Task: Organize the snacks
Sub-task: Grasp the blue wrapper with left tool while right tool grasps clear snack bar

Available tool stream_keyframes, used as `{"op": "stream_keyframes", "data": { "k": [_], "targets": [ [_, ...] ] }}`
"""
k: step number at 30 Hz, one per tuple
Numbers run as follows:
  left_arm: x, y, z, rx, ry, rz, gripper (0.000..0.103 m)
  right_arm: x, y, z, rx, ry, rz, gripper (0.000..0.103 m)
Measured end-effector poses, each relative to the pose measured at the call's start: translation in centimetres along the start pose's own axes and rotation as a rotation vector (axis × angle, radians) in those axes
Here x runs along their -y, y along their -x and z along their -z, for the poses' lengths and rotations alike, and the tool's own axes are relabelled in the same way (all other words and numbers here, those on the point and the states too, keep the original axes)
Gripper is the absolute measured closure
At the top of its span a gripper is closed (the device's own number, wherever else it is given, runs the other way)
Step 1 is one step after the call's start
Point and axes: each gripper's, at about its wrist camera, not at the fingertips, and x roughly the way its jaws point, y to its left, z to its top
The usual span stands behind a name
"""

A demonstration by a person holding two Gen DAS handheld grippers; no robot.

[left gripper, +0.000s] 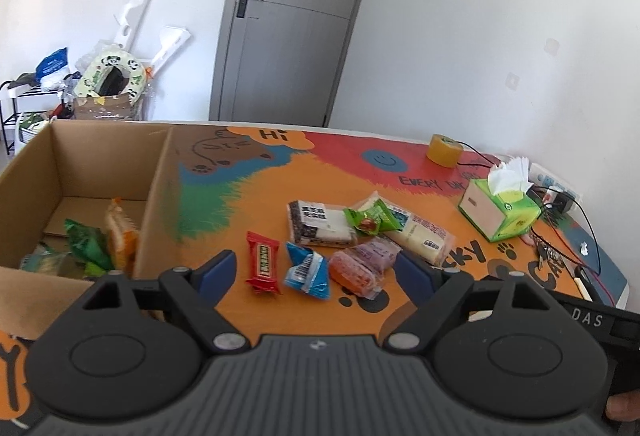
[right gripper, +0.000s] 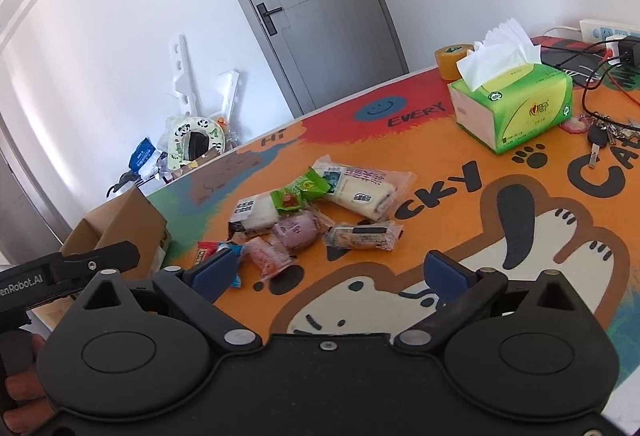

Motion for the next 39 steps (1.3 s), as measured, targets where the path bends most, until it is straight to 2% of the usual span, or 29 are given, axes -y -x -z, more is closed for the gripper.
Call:
{"op": "stream_keyframes", "data": {
  "k": [1, 6, 13, 15, 21, 29, 36, 38, 39],
  "targets": [
    [0.1, -0.3, 0.0, 0.001, -0.001, 0.004, 0.020, 0.2, -0.3, -0.1, -0.003, 0.001, 0.000, 0.007],
    [0.5, -2.5, 0.2, -0.032, -0.002, 0.016, 0.040, 1.1, -2.0, -0.3, -0.033, 0.002, -0.012, 0.023],
    [0.4, -5.8, 0.1, -0.089, 0.009, -0.006, 0.052, 1.8, -4.5, -1.3, -0.069, 0.021, -0.029, 0.042],
    [0.4, -6.6, -0.1, -0.103, 0.011, -0.009, 0.057, 2.0, -5.1, -1.9, -0.078, 0.021, -0.037, 0.044],
    [0.2, -8.8, -0.4, -0.142, 0.026, -0.032, 0.062, 2.4, -7.1, -3.3, -0.106, 0.028, -0.043, 0.048],
    [0.0, -11.1, -0.3, -0.192, 0.033, -0.076, 0.063, 2.0, -8.9, -4.0, -0.132, 0.058, -0.058, 0.049],
    [0.0, -11.7, 0.5, -0.222, 0.025, -0.079, 0.063, 2.4, -9.4, -3.3, -0.171, 0.058, -0.054, 0.049],
    [0.1, -11.6, 0.6, -0.219, 0.013, -0.077, 0.063, 2.4, -9.3, -2.8, -0.186, 0.063, -0.050, 0.054],
    [0.2, -11.5, 0.7, -0.217, 0.011, -0.074, 0.068, 2.3, -9.3, -2.5, -0.199, 0.065, -0.051, 0.061]
  ]
}}
